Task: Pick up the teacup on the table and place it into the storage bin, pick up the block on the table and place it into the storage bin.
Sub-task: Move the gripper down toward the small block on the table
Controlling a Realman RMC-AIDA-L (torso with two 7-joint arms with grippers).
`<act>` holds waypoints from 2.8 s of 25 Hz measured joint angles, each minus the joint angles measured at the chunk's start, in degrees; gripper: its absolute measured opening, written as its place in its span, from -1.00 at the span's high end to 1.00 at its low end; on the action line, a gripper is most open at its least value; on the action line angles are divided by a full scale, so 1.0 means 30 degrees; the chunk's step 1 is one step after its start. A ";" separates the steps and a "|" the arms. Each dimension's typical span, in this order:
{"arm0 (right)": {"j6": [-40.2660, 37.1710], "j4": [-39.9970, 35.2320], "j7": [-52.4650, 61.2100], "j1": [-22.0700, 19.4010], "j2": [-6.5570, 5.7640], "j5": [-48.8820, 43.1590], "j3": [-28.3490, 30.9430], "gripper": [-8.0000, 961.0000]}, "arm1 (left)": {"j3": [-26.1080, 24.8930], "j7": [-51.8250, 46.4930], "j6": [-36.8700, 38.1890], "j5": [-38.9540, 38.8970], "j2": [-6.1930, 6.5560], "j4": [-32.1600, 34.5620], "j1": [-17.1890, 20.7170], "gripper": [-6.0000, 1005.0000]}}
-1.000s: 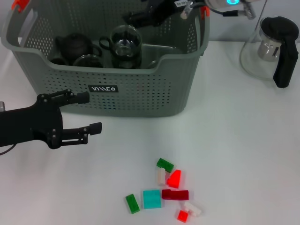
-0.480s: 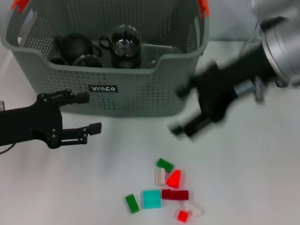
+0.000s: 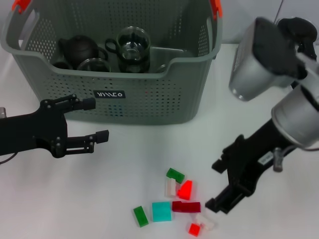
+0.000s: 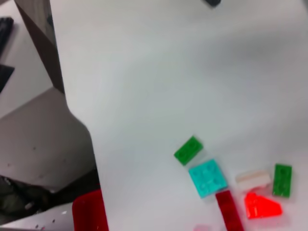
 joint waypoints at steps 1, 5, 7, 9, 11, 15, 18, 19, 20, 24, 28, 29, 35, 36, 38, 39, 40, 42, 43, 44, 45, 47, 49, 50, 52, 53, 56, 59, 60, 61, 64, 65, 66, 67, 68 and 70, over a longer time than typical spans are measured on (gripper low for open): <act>0.0022 0.0052 0.0137 -0.0020 0.0000 -0.0072 -0.0288 -0.93 | 0.0018 0.0019 0.0018 0.0000 0.0000 -0.0001 0.0000 -0.68; 0.0103 0.0100 0.0721 -0.0018 -0.0002 -0.1034 -0.1393 -0.93 | 0.0050 0.0048 0.0150 -0.0001 0.0001 -0.0014 0.0000 -0.68; 0.0107 0.0100 0.0990 0.0021 -0.0002 -0.1567 -0.1847 -0.93 | 0.0062 0.0045 0.0177 -0.0001 0.0004 0.0028 0.0001 -0.68; 0.0105 0.0100 0.1372 0.0104 0.0002 -0.2093 -0.2480 -0.93 | 0.0063 0.0024 0.0225 -0.0001 0.0002 0.0064 0.0012 -0.68; 0.0123 0.0101 0.1790 0.0216 0.0013 -0.2467 -0.3187 -0.93 | 0.0028 0.0014 0.0312 -0.0001 -0.0010 0.0082 0.0021 -0.68; 0.0625 0.0101 0.2584 0.0449 0.0099 -0.2980 -0.4900 -0.92 | -0.0021 0.0012 0.0385 -0.0029 -0.0020 0.0092 -0.0004 -0.68; 0.1285 0.0101 0.3122 0.0527 0.0112 -0.3007 -0.6175 -0.91 | -0.0044 0.0021 0.0407 -0.0061 -0.0024 0.0093 -0.0004 -0.68; 0.1602 0.0116 0.3267 0.0542 0.0113 -0.3012 -0.6667 -0.91 | -0.0046 0.0027 0.0416 -0.0069 -0.0020 0.0093 -0.0004 -0.68; 0.1856 0.0148 0.3363 0.0543 0.0122 -0.3012 -0.7030 -0.90 | -0.0048 0.0034 0.0421 -0.0076 -0.0015 0.0092 -0.0003 -0.68; 0.2823 0.0642 0.3727 0.0542 0.0140 -0.3026 -0.8373 -0.88 | -0.0049 0.0049 0.0429 -0.0083 -0.0003 0.0085 0.0022 -0.68; 0.3687 0.1445 0.3841 0.0544 0.0144 -0.3058 -0.9029 -0.86 | -0.0049 0.0053 0.0410 -0.0063 0.0003 0.0071 0.0030 -0.68; 0.3879 0.1588 0.3827 0.0530 0.0148 -0.3035 -0.9104 -0.86 | -0.0050 0.0052 0.0383 -0.0045 0.0004 0.0063 0.0030 -0.68; 0.4872 0.2593 0.3676 0.0570 0.0183 -0.2875 -0.9587 -0.82 | -0.0049 0.0053 0.0272 -0.0009 0.0006 0.0020 0.0017 -0.68; 0.5068 0.2727 0.3674 0.0582 0.0192 -0.2854 -0.9748 -0.81 | -0.0048 0.0053 0.0264 -0.0008 0.0009 0.0017 0.0012 -0.68; 0.5475 0.3019 0.3674 0.0639 0.0198 -0.2823 -1.0084 -0.79 | -0.0048 0.0052 0.0251 -0.0002 0.0026 0.0008 0.0008 -0.68; 0.5689 0.3141 0.3674 0.0673 0.0197 -0.2785 -1.0201 -0.79 | -0.0048 0.0053 0.0245 -0.0001 0.0032 0.0008 0.0007 -0.68; 0.5863 0.3231 0.3664 0.0711 0.0201 -0.2713 -1.0274 -0.79 | -0.0048 0.0053 0.0239 0.0000 0.0033 0.0012 0.0006 -0.68; 0.6150 0.3303 0.3636 0.0770 0.0204 -0.2565 -1.0347 -0.78 | -0.0048 0.0052 0.0226 0.0000 0.0033 0.0018 0.0003 -0.68; 0.6283 0.3331 0.3633 0.0800 0.0204 -0.2490 -1.0375 -0.78 | -0.0048 0.0052 0.0224 0.0000 0.0033 0.0019 0.0000 -0.68; 0.6352 0.3354 0.3633 0.0817 0.0204 -0.2445 -1.0389 -0.78 | -0.0049 0.0052 0.0222 0.0000 0.0033 0.0021 0.0001 -0.68; 0.6401 0.3416 0.3633 0.0851 0.0206 -0.2411 -1.0398 -0.78 | -0.0048 0.0052 0.0221 0.0000 0.0033 0.0023 0.0000 -0.68; 0.6512 0.3632 0.3663 0.0952 0.0221 -0.2362 -1.0440 -0.78 | -0.0048 0.0053 0.0219 0.0001 0.0034 0.0021 0.0000 -0.68; 0.6594 0.3795 0.3710 0.1017 0.0233 -0.2351 -1.0528 -0.78 | -0.0048 0.0074 0.0219 0.0000 0.0034 0.0008 0.0000 -0.68; 0.6695 0.3848 0.3726 0.1039 0.0237 -0.2347 -1.0611 -0.78 | -0.0048 0.0104 0.0218 0.0000 0.0034 0.0001 0.0002 -0.68; 0.6773 0.3864 0.3730 0.1045 0.0236 -0.2346 -1.0667 -0.78 | -0.0048 0.0212 0.0202 -0.0001 0.0034 -0.0023 0.0050 -0.68; 0.6790 0.3893 0.3741 0.1045 0.0237 -0.2348 -1.0676 -0.78 | -0.0048 0.0212 0.0202 -0.0001 0.0034 -0.0023 0.0050 -0.68; 0.6844 0.4073 0.3780 0.1090 0.0234 -0.2412 -1.0735 -0.78 | -0.0047 0.0228 0.0191 -0.0001 0.0034 -0.0026 0.0068 -0.68; 0.6926 0.4259 0.3834 0.1199 0.0234 -0.2470 -1.0888 -0.78 | -0.0049 0.0228 0.0191 -0.0001 0.0034 -0.0026 0.0074 -0.68; 0.6933 0.4294 0.3838 0.1229 0.0234 -0.2484 -1.0909 -0.78 | -0.0048 0.0228 0.0190 -0.0002 0.0034 -0.0026 0.0076 -0.68; 0.6936 0.4308 0.3840 0.1240 0.0231 -0.2496 -1.0918 -0.78 | -0.0048 0.0228 0.0189 -0.0001 0.0034 -0.0026 0.0079 -0.68; 0.6936 0.4334 0.3855 0.1240 0.0211 -0.2518 -1.0919 -0.78 | -0.0048 0.0228 0.0190 -0.0001 0.0034 -0.0026 0.0084 -0.68; 0.6937 0.4340 0.3861 0.1240 0.0210 -0.2523 -1.0920 -0.78 | -0.0048 0.0228 0.0190 -0.0002 0.0034 -0.0026 0.0086 -0.68; 0.6936 0.4350 0.3872 0.1241 0.0207 -0.2533 -1.0920 -0.78 | -0.0048 0.0228 0.0191 -0.0002 0.0034 -0.0026 0.0089 -0.68; 0.6936 0.4356 0.3874 0.1240 0.0206 -0.2540 -1.0921 -0.78 | -0.0048 0.0229 0.0191 -0.0002 0.0034 -0.0026 0.0097 -0.68; 0.6937 0.4365 0.3875 0.1240 0.0204 -0.2546 -1.0928 -0.78 | -0.0048 0.0228 0.0192 -0.0001 0.0034 -0.0026 0.0106 -0.68; 0.6936 0.4371 0.3878 0.1240 0.0204 -0.2583 -1.0955 -0.78 | -0.0048 0.0228 0.0192 -0.0001 0.0034 -0.0026 0.0118 -0.68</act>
